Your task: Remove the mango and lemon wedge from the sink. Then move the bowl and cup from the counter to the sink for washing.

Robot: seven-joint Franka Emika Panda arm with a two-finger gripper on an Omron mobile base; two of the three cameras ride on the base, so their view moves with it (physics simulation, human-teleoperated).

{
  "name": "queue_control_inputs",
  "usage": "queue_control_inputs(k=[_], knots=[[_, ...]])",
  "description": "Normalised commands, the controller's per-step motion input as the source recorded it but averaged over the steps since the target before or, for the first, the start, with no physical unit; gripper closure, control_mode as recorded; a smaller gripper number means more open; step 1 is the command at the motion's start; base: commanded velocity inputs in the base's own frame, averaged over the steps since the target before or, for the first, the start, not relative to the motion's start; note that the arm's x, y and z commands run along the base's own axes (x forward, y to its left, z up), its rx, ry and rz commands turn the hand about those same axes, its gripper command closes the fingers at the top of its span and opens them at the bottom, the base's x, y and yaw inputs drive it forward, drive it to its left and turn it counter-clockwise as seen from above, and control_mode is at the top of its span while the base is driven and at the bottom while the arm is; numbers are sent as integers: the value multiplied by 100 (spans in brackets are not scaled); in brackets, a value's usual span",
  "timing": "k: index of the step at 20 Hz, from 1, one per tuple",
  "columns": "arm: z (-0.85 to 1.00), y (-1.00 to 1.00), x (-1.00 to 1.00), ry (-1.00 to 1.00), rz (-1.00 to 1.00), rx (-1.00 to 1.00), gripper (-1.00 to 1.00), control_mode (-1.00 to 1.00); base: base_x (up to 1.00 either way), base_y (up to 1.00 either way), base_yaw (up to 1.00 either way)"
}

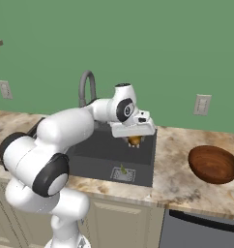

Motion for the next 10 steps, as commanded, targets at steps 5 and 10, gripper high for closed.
queue_control_inputs(k=[5,10], knots=[[-1,-35,0,0,0,0,100,-100,0,0,0],[-4,-30,4,0,0,0,100,-100,0,0,0]])
